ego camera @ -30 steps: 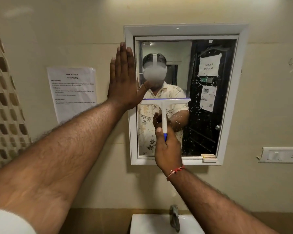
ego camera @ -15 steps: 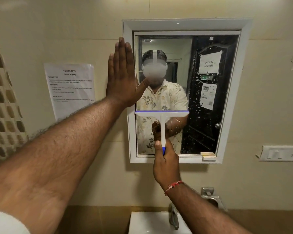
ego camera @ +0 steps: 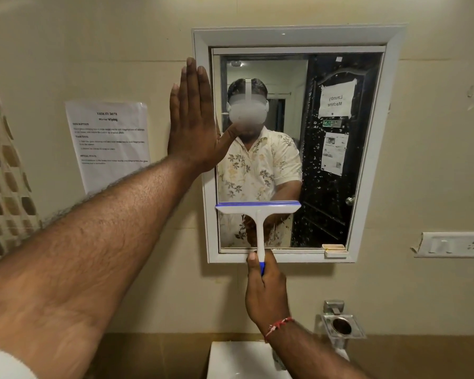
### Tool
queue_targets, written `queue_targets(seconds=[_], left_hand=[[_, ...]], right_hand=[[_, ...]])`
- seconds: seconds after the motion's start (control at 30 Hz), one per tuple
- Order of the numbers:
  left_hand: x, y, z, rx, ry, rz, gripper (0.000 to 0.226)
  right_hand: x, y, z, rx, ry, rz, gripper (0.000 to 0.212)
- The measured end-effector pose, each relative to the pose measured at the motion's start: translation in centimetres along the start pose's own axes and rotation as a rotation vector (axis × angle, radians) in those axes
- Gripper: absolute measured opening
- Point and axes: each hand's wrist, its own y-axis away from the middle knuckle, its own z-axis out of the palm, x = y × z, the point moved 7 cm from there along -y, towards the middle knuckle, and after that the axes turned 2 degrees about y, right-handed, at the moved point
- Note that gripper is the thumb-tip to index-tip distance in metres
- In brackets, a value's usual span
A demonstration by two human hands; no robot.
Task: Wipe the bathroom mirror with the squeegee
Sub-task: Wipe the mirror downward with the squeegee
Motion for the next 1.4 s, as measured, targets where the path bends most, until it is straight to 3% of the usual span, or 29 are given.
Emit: queue_targets(seconds=[1.4], left_hand=[[0.8, 3.0, 0.0, -0.01, -0.054, -0.03, 0.128]], right_hand=[[4.5, 5.0, 0.3, -0.051, 0.057, 0.143, 0.024]])
